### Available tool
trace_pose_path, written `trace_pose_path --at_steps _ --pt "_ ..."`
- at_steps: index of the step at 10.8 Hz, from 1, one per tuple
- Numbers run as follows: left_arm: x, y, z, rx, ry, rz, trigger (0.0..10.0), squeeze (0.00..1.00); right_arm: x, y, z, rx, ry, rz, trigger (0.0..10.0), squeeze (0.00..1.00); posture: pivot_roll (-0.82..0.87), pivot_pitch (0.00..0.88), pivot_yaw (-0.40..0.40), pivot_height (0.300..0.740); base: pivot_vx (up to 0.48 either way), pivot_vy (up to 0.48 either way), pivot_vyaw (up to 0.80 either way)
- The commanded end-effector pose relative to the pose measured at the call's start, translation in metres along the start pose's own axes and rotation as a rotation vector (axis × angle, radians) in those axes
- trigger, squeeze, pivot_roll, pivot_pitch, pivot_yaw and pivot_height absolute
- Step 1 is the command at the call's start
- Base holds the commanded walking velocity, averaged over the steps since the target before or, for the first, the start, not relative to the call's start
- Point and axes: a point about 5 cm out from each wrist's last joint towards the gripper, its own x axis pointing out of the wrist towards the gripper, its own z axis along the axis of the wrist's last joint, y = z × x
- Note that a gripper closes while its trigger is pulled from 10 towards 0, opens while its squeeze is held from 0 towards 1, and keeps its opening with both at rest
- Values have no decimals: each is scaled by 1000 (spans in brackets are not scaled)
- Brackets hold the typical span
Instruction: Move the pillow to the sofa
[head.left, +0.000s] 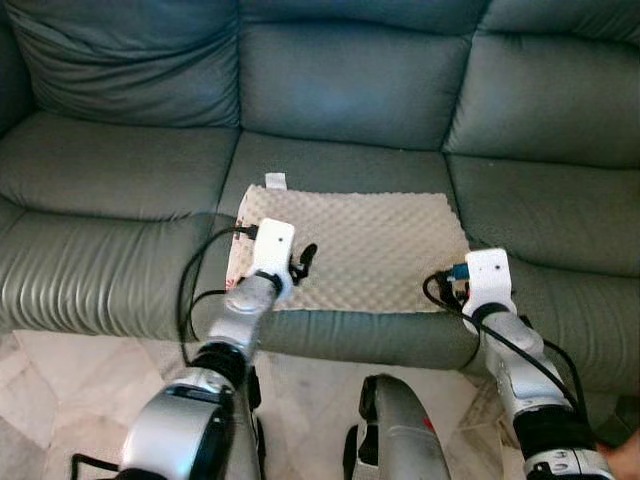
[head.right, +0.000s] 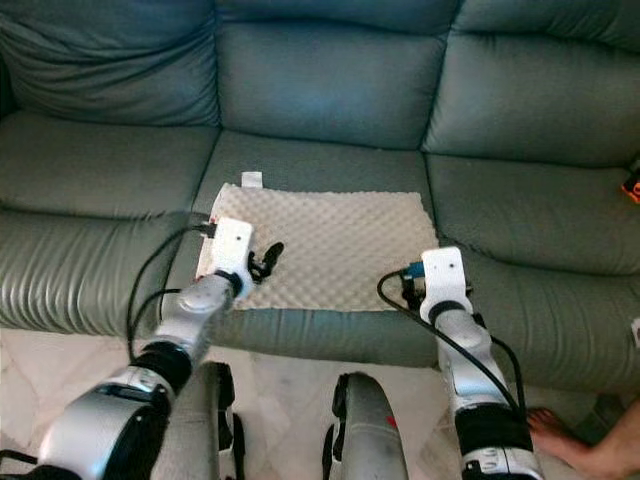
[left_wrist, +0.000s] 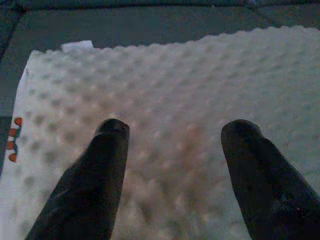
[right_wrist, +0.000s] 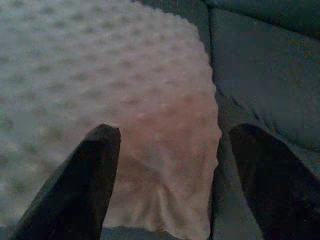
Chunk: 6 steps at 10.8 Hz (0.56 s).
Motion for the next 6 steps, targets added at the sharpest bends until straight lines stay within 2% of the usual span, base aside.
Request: trace_pose_path --at_steps 1,2,3,4,6 --pt "-2 1 -3 -12 -5 -15 10000 1000 -2 0 0 17 0 1 10000 1000 -53 142 -46 627 0 0 0" --pt "-5 8 -2 -39 -23 -52 10000 1000 -3 5 3 12 -20 47 10000 1000 -50 126 -45 627 0 0 0" --pt "-9 21 0 -40 -41 -37 10000 1000 -5 4 3 17 -30 56 10000 1000 -49 100 -45 627 0 0 0" --pt "-21 43 -2 -33 -69 -17 10000 1000 -8 11 4 55 -75 66 10000 1000 -55 46 -35 627 0 0 0" --pt "-40 72 -12 -54 -59 78 10000 1000 -16 24 5 103 -150 84 10000 1000 -41 0 -26 627 0 0 0"
